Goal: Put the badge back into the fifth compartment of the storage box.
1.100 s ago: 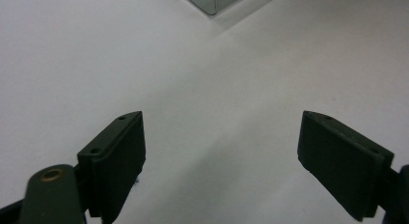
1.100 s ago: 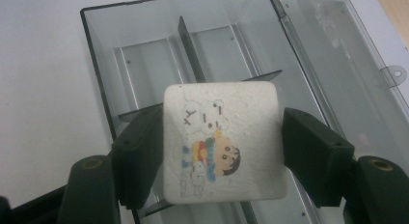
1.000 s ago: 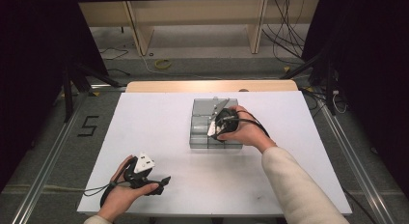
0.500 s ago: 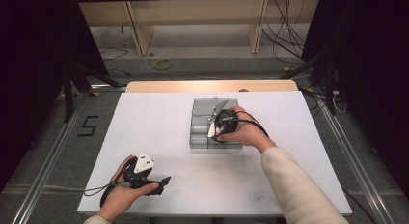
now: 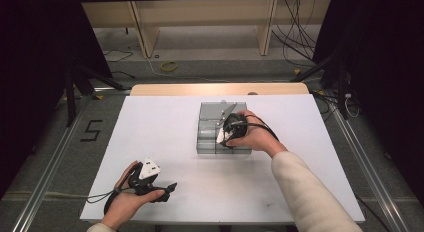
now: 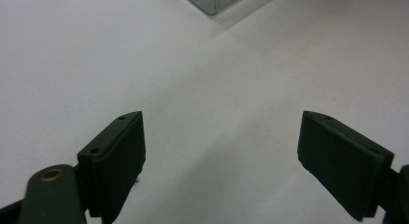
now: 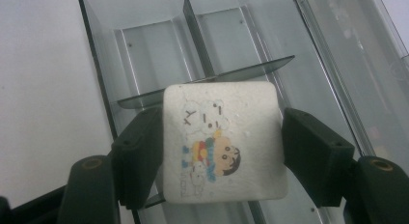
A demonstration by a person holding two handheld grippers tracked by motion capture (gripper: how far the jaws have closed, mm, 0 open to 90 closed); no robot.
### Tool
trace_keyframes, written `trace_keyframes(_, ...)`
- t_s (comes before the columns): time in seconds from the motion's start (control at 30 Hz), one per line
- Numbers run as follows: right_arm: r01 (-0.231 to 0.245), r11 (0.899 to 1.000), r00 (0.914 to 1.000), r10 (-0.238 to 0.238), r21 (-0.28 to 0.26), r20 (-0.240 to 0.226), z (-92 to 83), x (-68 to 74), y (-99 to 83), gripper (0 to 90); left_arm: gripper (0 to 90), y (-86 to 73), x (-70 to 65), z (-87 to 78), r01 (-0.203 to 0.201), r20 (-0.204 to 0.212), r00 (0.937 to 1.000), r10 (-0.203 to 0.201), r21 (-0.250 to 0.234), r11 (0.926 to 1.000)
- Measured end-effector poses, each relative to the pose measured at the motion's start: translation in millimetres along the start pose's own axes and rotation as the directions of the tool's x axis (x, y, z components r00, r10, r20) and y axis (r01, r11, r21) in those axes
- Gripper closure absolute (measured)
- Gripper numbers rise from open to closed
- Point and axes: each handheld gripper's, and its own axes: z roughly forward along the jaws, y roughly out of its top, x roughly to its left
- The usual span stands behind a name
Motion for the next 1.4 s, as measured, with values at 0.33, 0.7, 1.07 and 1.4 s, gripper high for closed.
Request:
trace_keyframes(0.33,-0.005,1.000,0.9995,0.005,-0.008,-0.032,1.7,1.0,-0.1,33.2,16.4,0.0,0.0,-0.1,-0.001,0.000,1.0000,0.001,0.000,1.0000)
trace_keyframes(0.7,-0.109,0.990,0.9936,0.106,-0.093,-0.038,-2.8,-5.6,-0.1,47.2,16.5,0.1,0.1,0.1,-0.005,0.000,1.0000,0.005,-0.001,1.0000)
trace_keyframes(1.07,-0.342,0.932,0.9330,0.352,-0.118,0.076,9.7,-16.5,2.5,90.0,16.5,-0.2,0.1,0.2,0.005,0.000,1.0000,-0.005,-0.008,1.0000)
trace_keyframes(1.4,-0.390,0.915,0.9139,0.398,-0.101,0.079,18.8,-14.3,3.9,90.0,16.5,-0.1,0.4,0.1,0.000,0.001,1.0000,0.000,-0.003,1.0000)
